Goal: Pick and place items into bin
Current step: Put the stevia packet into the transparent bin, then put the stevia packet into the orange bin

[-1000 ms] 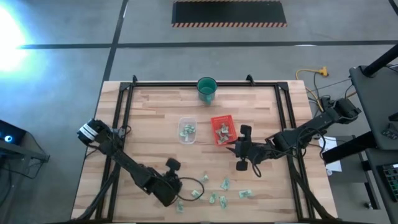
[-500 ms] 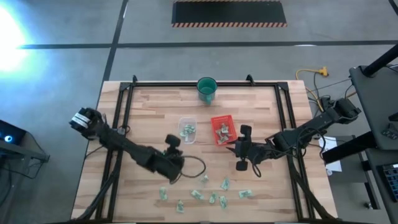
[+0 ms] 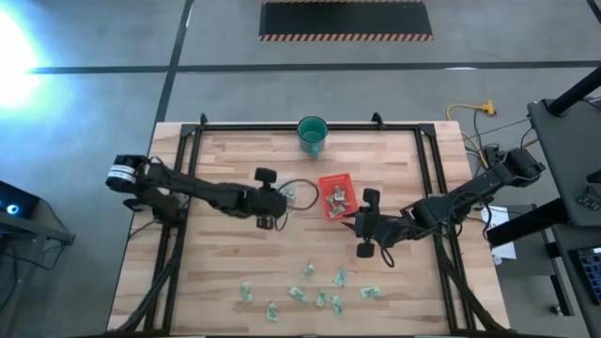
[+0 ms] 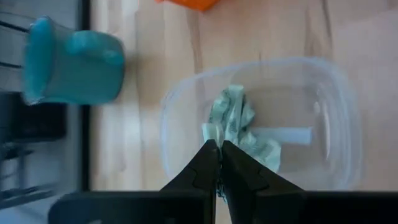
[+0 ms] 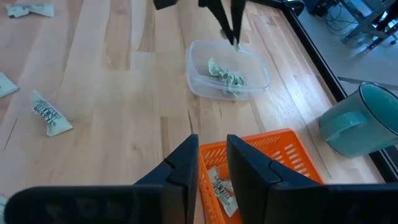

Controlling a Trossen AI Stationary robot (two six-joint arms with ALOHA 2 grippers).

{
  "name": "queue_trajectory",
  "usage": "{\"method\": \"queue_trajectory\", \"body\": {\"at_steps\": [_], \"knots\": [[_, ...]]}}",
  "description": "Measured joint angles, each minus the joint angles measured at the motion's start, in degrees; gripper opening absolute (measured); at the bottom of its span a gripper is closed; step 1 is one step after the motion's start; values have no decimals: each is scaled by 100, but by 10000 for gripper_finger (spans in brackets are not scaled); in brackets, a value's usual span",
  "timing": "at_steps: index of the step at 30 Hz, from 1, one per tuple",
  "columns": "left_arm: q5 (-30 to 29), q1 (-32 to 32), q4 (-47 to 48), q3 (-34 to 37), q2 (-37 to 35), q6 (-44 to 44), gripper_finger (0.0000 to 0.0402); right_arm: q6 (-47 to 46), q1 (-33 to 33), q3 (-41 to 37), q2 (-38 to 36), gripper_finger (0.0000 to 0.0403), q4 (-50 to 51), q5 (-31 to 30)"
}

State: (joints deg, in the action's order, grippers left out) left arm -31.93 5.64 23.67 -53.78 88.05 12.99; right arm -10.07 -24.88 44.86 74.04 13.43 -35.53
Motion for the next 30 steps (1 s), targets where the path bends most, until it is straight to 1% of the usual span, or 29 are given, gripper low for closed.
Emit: {"method": "queue_trajectory", "body": {"at_steps": [2, 4, 10, 19, 22, 30], "knots": [[297, -176, -189, 0, 0, 85, 1, -2, 0, 0, 0, 73, 2, 0], [409, -305, -321, 3, 1, 99, 1, -2, 0, -1, 0, 73, 0, 0], [418, -533, -477, 24, 4, 97, 1, -2, 0, -4, 0, 73, 0, 0], [430, -570, -521, 55, 7, 258, 4, -2, 0, -11, 0, 73, 0, -2], [430, -570, -524, 55, 7, 263, 20, -2, 0, -9, 0, 73, -1, -2], [427, -570, -553, 55, 9, 193, 91, -49, 2, -9, 0, 73, 0, -2]]}}
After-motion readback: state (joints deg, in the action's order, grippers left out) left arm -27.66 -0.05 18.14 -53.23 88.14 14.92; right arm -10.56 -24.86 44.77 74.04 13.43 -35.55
